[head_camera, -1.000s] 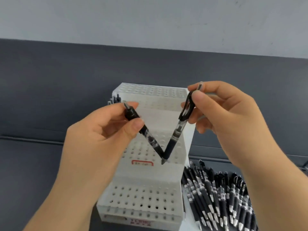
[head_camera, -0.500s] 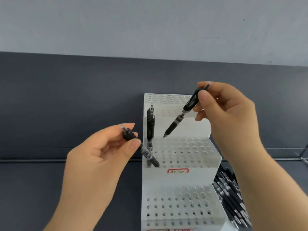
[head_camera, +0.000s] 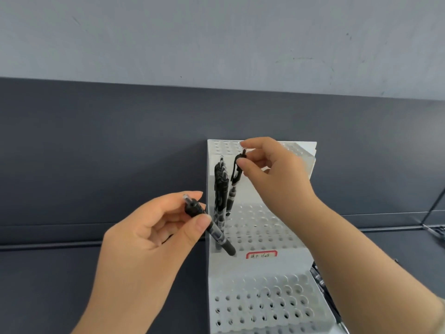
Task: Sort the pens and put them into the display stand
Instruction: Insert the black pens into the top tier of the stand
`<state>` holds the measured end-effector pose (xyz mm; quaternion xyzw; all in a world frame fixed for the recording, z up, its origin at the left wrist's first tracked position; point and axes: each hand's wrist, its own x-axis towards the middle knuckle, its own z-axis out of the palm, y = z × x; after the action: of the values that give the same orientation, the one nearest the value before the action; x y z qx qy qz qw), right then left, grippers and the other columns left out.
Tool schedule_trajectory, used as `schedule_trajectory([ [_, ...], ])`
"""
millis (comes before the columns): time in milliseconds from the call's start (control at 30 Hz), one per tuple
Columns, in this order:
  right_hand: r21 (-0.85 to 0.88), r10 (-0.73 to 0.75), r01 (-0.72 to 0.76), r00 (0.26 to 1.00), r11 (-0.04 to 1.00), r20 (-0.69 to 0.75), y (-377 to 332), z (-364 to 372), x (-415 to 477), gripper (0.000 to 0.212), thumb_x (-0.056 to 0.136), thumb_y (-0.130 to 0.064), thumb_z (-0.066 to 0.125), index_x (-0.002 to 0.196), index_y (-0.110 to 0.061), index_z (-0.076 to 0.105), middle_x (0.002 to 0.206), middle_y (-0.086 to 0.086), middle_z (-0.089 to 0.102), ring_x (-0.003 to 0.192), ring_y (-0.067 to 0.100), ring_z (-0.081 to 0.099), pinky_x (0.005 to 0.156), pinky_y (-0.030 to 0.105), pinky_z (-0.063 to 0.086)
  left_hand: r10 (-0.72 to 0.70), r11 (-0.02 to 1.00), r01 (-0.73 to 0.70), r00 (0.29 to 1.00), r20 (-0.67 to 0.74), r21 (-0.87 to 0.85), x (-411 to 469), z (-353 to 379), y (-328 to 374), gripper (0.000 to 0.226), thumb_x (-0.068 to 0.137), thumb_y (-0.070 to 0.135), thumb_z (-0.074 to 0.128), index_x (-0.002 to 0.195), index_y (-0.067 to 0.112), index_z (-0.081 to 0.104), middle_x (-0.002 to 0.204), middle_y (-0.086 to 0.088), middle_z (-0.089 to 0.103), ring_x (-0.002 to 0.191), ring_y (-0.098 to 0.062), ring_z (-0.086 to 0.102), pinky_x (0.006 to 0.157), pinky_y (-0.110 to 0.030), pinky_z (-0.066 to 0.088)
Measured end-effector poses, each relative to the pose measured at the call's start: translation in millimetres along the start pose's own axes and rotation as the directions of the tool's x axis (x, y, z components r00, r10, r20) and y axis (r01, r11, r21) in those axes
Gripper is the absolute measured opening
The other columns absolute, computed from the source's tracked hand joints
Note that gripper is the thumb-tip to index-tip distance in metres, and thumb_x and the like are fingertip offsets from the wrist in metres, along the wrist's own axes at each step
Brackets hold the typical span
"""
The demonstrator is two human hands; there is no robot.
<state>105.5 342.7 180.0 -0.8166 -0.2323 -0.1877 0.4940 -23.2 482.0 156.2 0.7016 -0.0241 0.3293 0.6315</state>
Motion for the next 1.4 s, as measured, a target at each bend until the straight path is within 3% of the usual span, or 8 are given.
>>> schedule_trajectory([
  [133,-0.110,-0.091,0.093,0.996,0.990,0.025,4.0,3.9,3.2,0.012,0.088,-0.023,0.062,0.099,-0.028,0.058,0.081,-0.020,0.058,0.084,-0.006,0.053,0.067,0.000,0.038,0.036,0.999,-0.037,0.999,0.008,0.039,4.2,2.3,6.0,0.031,0.057,0.020,0.068,0.088,0.022,0.072,0.075,0.018,0.072,0.072,0.008,0.065,0.060,0.002,0.043],
  [233,-0.181,-0.142,0.147,0.989,0.972,0.042,6.3,3.8,5.9,0.014,0.087,-0.023,0.064,0.101,-0.023,0.066,0.079,-0.022,0.057,0.080,0.001,0.056,0.068,0.002,0.038,0.121,0.986,-0.125,0.992,0.045,0.109,17.0,-0.1,10.4,0.028,0.062,0.033,0.080,0.088,0.034,0.072,0.081,0.020,0.071,0.078,0.007,0.065,0.065,0.001,0.044],
  [367,-0.247,-0.158,0.181,0.981,0.952,0.112,7.4,0.0,10.4,0.020,0.087,-0.026,0.065,0.106,-0.024,0.067,0.074,-0.026,0.054,0.074,0.003,0.056,0.068,0.003,0.039,0.239,0.953,-0.260,0.961,0.141,0.154,42.8,-1.2,19.8,0.027,0.070,0.040,0.069,0.096,0.041,0.069,0.091,0.017,0.071,0.086,-0.001,0.067,0.073,-0.007,0.049],
  [533,-0.254,-0.133,0.151,0.987,0.955,0.087,6.5,-8.7,13.8,0.019,0.088,-0.032,0.061,0.107,-0.028,0.064,0.068,-0.023,0.054,0.068,-0.001,0.054,0.071,0.021,0.047,0.339,0.866,-0.392,0.917,0.211,0.311,74.4,14.2,44.2,0.031,0.071,0.034,0.077,0.097,0.044,0.064,0.089,0.020,0.069,0.082,0.001,0.066,0.075,-0.008,0.049],
  [633,-0.200,-0.100,0.100,0.995,0.975,0.008,6.9,-20.6,13.3,0.016,0.089,-0.033,0.060,0.104,-0.029,0.063,0.067,-0.019,0.057,0.068,0.001,0.054,0.067,0.020,0.046,0.304,0.820,-0.397,0.912,0.274,0.412,90.1,27.2,49.7,0.026,0.072,0.031,0.076,0.093,0.042,0.065,0.086,0.023,0.067,0.078,0.006,0.064,0.074,-0.006,0.048],
  [967,-0.212,-0.015,0.015,1.000,0.977,0.001,15.2,-36.0,3.1,0.013,0.091,-0.029,0.056,0.102,-0.031,0.062,0.078,-0.014,0.065,0.070,0.003,0.058,0.066,0.024,0.052,0.154,0.666,-0.424,0.883,0.443,0.613,111.4,43.1,29.2,0.013,0.073,0.044,0.072,0.083,0.041,0.064,0.068,0.028,0.060,0.071,0.009,0.054,0.061,0.001,0.036],
  [1100,-0.206,0.004,-0.002,1.000,0.978,0.009,15.0,-35.6,0.0,0.015,0.091,-0.029,0.055,0.105,-0.032,0.061,0.079,-0.014,0.064,0.070,0.003,0.058,0.065,0.021,0.050,0.116,0.630,-0.431,0.875,0.470,0.646,114.5,40.5,23.3,0.012,0.076,0.047,0.068,0.086,0.041,0.066,0.072,0.046,0.051,0.067,0.014,0.049,0.058,0.001,0.032],
  [1400,-0.188,0.014,-0.013,1.000,0.982,0.004,12.3,-33.7,-4.5,0.016,0.091,-0.028,0.055,0.105,-0.034,0.060,0.076,-0.013,0.064,0.066,0.005,0.058,0.066,0.030,0.054,0.095,0.602,-0.444,0.865,0.492,0.664,121.1,35.1,21.8,0.014,0.077,0.051,0.066,0.085,0.040,0.068,0.068,0.047,0.049,0.065,0.016,0.047,0.055,-0.002,0.033],
])
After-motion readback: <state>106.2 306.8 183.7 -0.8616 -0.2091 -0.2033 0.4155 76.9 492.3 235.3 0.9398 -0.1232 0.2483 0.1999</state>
